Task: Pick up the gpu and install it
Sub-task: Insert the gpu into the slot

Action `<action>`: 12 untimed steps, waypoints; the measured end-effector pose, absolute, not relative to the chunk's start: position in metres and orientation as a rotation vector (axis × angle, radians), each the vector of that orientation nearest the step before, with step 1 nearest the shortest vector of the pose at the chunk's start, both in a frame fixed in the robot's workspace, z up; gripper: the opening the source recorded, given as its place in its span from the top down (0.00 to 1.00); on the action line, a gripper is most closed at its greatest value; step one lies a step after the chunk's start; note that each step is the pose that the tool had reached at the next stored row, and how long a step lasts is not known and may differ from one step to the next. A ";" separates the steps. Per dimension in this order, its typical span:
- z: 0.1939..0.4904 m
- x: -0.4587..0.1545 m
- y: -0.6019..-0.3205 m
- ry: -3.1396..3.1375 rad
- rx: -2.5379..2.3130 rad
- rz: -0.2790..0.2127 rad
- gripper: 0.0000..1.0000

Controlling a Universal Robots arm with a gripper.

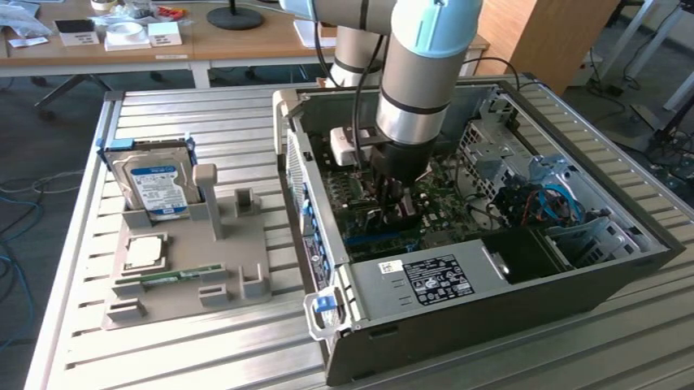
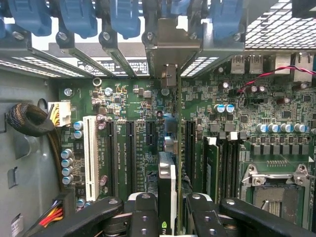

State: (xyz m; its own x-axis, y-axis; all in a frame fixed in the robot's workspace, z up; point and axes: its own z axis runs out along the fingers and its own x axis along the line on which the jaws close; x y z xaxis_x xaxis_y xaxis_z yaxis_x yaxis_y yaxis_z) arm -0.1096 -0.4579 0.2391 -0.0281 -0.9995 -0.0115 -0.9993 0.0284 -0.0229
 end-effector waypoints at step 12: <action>0.235 -0.110 -0.458 2.235 -2.172 -0.013 0.73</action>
